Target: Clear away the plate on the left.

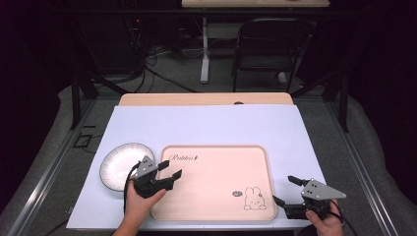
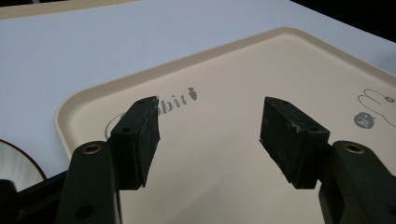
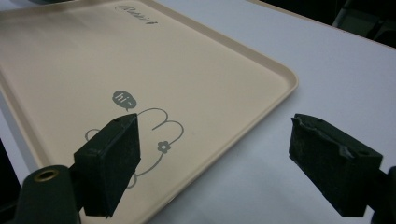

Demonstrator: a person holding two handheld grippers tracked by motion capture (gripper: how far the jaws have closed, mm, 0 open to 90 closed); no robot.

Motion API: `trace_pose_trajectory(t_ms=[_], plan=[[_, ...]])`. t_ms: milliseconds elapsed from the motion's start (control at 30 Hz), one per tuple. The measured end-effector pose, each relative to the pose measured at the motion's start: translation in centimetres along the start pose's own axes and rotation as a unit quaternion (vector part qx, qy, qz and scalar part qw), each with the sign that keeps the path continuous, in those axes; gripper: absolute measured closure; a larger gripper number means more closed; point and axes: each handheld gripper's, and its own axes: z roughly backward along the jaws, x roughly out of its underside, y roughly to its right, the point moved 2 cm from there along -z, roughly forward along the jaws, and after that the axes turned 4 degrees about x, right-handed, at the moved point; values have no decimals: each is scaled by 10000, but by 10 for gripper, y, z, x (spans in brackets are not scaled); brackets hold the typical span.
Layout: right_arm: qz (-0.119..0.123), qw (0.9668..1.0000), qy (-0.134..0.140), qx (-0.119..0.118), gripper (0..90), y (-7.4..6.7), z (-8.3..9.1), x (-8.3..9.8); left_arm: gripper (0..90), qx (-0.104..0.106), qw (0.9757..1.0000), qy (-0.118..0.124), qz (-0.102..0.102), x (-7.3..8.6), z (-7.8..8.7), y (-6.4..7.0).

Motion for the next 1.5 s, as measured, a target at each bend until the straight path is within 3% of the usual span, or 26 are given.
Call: trace_pose_trajectory(t_ms=[133, 433, 1067, 1500], plan=[[15, 10000, 41, 43, 159, 0, 2, 0, 370, -12, 10000, -13, 34, 0, 0, -1], [-42, 10000, 61, 52, 159, 0, 5, 2, 370, -13, 9991, 207, 371, -2, 6, -8], [-16, 10000, 46, 3, 159, 0, 2, 0, 371, -157, 9971, 266, 691, -3, 21, -18], [-11, 10000, 47, 1, 159, -1, 2, 0, 376, -434, 9926, 486, 1022, -4, 45, -36]])
